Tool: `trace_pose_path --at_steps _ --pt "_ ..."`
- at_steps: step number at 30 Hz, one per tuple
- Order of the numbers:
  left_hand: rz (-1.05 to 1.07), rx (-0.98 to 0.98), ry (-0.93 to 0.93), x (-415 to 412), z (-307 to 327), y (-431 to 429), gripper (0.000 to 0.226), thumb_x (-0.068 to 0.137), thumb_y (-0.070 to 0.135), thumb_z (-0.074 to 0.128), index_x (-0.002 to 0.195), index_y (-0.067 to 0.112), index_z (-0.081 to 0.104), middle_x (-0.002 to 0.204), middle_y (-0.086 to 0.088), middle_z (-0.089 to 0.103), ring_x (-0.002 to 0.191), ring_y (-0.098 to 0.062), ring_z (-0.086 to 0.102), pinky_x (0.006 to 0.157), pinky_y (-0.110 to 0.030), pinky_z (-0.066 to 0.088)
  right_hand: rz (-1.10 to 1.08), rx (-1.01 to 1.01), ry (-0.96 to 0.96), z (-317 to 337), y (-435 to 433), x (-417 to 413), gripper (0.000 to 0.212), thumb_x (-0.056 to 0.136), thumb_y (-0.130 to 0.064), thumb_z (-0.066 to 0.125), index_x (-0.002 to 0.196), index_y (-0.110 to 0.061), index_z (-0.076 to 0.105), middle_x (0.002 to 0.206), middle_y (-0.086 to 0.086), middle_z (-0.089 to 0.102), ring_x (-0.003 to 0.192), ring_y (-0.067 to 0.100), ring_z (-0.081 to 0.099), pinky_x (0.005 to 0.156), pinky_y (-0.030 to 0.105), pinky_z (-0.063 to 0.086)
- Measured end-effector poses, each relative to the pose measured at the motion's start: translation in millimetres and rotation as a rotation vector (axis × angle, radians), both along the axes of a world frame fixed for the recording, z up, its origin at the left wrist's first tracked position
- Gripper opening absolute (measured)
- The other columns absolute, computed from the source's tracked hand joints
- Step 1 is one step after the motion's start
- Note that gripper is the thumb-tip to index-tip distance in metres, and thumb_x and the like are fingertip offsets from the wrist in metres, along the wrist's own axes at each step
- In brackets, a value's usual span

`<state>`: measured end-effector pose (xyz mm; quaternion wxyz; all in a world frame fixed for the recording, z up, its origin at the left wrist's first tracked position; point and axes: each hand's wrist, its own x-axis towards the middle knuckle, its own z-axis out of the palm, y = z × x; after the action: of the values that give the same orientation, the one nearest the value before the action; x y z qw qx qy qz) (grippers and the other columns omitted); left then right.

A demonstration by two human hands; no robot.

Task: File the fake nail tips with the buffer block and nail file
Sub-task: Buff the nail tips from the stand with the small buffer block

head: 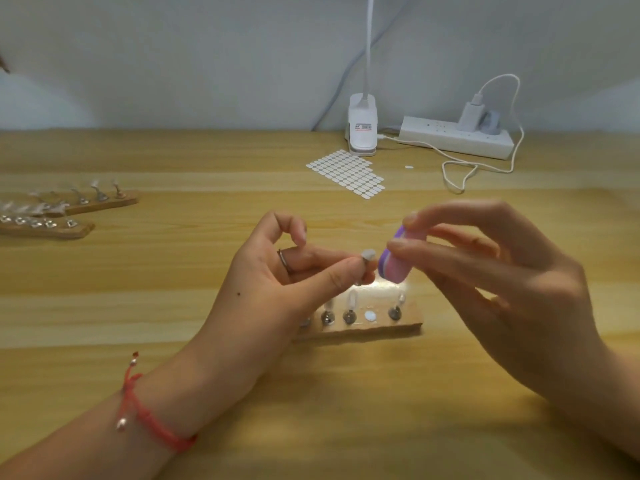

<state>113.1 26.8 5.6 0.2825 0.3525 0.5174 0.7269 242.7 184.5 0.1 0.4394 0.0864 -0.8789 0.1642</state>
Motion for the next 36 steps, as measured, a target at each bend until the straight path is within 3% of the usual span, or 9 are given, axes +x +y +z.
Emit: trace_pose_path --at_steps 6,11,13,16,20,28,31,34,36 --pt "-0.024 -0.002 0.019 1.1 0.7 0.6 0.045 0.067 0.014 0.069 0.088 0.014 0.029 0.079 -0.01 0.076 0.067 -0.014 0.071 0.066 -0.015 0.051 0.081 0.057 -0.046 -4.1 -5.1 -0.2 0.032 0.092 0.01 0.057 0.121 -0.003 0.061 0.116 0.006 0.056 0.114 0.023 0.061 0.096 0.035 0.052" --pt "-0.033 -0.002 0.045 1.3 -0.2 0.4 0.043 0.069 0.013 0.067 0.087 0.014 0.027 0.078 -0.008 0.076 0.065 -0.015 0.07 0.067 -0.017 0.052 0.141 -0.177 -0.099 -2.0 -10.6 -1.4 0.019 0.097 -0.015 0.061 0.111 -0.008 0.072 0.107 -0.005 0.062 0.107 0.009 0.063 0.097 0.024 0.05" --pt "-0.03 0.0 0.035 2.0 -0.3 0.6 0.044 0.067 0.015 0.067 0.086 0.014 0.027 0.078 -0.008 0.076 0.062 -0.014 0.069 0.064 -0.016 0.051 0.16 -0.186 -0.137 -1.1 -14.3 -2.9 0.024 0.099 -0.021 0.056 0.105 -0.008 0.075 0.108 -0.005 0.061 0.107 0.011 0.063 0.095 0.027 0.05" --pt "-0.018 -0.013 0.065 0.8 -0.8 0.1 0.047 0.066 0.016 0.069 0.086 0.014 0.027 0.078 -0.009 0.076 0.067 -0.014 0.07 0.065 -0.016 0.051 0.072 -0.051 -0.026 -2.1 -11.2 -2.2 0.02 0.097 -0.004 0.058 0.115 -0.001 0.066 0.109 0.007 0.058 0.107 0.019 0.062 0.097 0.033 0.051" --pt "0.0 -0.031 0.072 0.5 -0.1 -0.8 0.049 0.063 0.021 0.071 0.086 0.015 0.027 0.077 -0.007 0.076 0.062 -0.016 0.068 0.063 -0.024 0.05 0.079 0.047 -0.048 -5.2 -9.0 -2.3 0.022 0.101 -0.003 0.053 0.116 -0.005 0.068 0.112 0.01 0.06 0.105 0.028 0.064 0.089 0.039 0.054" --pt "0.011 -0.064 0.116 0.9 0.1 0.1 0.049 0.069 0.013 0.074 0.086 0.013 0.027 0.075 -0.007 0.075 0.061 -0.013 0.068 0.059 -0.016 0.049 0.098 0.029 -0.053 -5.4 -7.4 -4.0 0.023 0.096 0.006 0.055 0.114 -0.002 0.067 0.111 0.012 0.058 0.105 0.023 0.064 0.093 0.034 0.053" --pt "0.053 -0.095 0.19 -0.9 -0.3 0.2 0.047 0.074 0.014 0.074 0.085 0.016 0.029 0.078 -0.006 0.076 0.067 -0.025 0.063 0.068 -0.034 0.046 0.148 -0.218 -0.114 -4.3 -11.3 -5.1 0.021 0.094 -0.001 0.061 0.107 -0.012 0.073 0.107 0.009 0.064 0.101 0.015 0.066 0.096 0.024 0.051" --pt "0.06 -0.111 0.157 -0.8 1.3 0.1 0.046 0.071 0.016 0.074 0.085 0.016 0.029 0.08 -0.009 0.076 0.066 -0.047 0.054 0.07 -0.055 0.043 0.141 -0.104 -0.104 -5.0 -13.5 -5.5 0.018 0.096 -0.001 0.06 0.106 -0.005 0.074 0.107 0.003 0.064 0.103 0.019 0.066 0.093 0.033 0.053" --pt "0.047 -0.115 0.179 -1.0 1.1 0.0 0.048 0.072 0.016 0.074 0.085 0.016 0.028 0.081 -0.008 0.076 0.071 -0.036 0.065 0.075 -0.047 0.048 0.085 -0.081 -0.005 -2.3 -6.3 -6.1 0.021 0.093 0.003 0.059 0.113 0.0 0.065 0.109 0.009 0.058 0.107 0.016 0.062 0.1 0.031 0.05"
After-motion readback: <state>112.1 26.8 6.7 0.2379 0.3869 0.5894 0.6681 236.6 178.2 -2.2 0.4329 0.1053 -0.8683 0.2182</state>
